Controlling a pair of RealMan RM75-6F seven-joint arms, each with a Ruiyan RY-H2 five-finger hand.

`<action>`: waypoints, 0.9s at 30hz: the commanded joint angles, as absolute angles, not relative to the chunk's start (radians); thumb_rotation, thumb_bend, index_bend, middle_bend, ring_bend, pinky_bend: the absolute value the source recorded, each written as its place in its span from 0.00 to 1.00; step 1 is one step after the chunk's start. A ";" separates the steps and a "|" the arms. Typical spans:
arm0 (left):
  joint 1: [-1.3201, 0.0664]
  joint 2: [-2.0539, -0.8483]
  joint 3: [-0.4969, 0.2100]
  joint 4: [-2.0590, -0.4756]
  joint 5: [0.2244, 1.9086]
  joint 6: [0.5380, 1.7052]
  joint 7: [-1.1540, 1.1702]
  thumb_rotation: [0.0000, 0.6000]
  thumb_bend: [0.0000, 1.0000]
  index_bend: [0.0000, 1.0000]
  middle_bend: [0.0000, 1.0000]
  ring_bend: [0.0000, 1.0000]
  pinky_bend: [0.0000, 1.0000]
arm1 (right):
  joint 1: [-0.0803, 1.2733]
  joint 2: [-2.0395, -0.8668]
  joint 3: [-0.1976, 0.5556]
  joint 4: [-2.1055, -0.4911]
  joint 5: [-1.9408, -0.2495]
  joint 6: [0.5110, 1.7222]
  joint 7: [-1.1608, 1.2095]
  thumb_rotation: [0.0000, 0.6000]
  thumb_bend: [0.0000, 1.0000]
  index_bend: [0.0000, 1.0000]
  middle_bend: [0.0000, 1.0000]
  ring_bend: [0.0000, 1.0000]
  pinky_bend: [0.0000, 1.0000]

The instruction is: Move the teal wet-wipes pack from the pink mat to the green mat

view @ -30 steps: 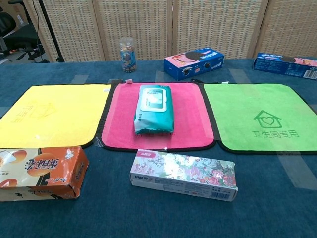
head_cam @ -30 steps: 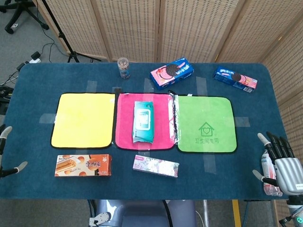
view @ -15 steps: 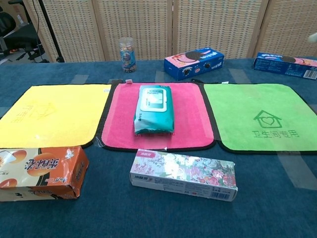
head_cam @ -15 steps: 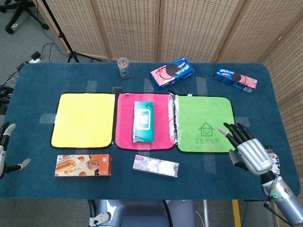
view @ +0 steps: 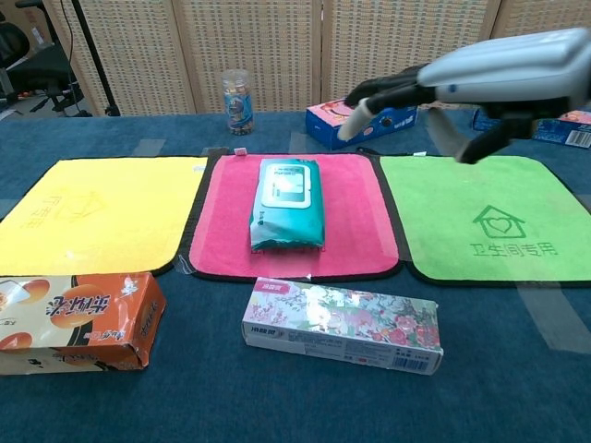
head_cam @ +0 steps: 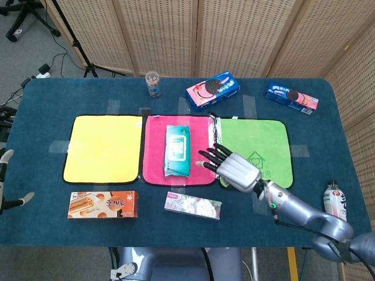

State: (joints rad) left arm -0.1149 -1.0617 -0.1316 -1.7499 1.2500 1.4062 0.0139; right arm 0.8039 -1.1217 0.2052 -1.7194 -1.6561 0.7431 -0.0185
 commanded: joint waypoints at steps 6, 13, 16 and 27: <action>-0.128 -1.067 -0.144 -1.742 1.217 1.384 0.029 1.00 0.00 0.00 0.00 0.00 0.00 | 0.992 -1.408 0.272 -1.567 -1.461 0.602 -0.305 1.00 1.00 0.20 0.03 0.00 0.00; -0.129 -1.064 -0.147 -1.743 1.202 1.373 0.019 1.00 0.00 0.00 0.00 0.00 0.00 | 1.096 -1.594 0.289 -1.412 -1.313 0.590 -0.487 1.00 1.00 0.21 0.04 0.00 0.00; -0.129 -1.063 -0.148 -1.740 1.197 1.368 0.015 1.00 0.01 0.00 0.00 0.00 0.00 | 1.124 -1.640 0.291 -1.362 -1.254 0.597 -0.534 1.00 1.00 0.21 0.05 0.00 0.00; -0.136 -1.057 -0.157 -1.729 1.158 1.338 -0.001 1.00 0.01 0.00 0.00 0.00 0.00 | 1.206 -1.774 0.274 -1.175 -1.060 0.621 -0.656 1.00 1.00 0.21 0.05 0.00 0.00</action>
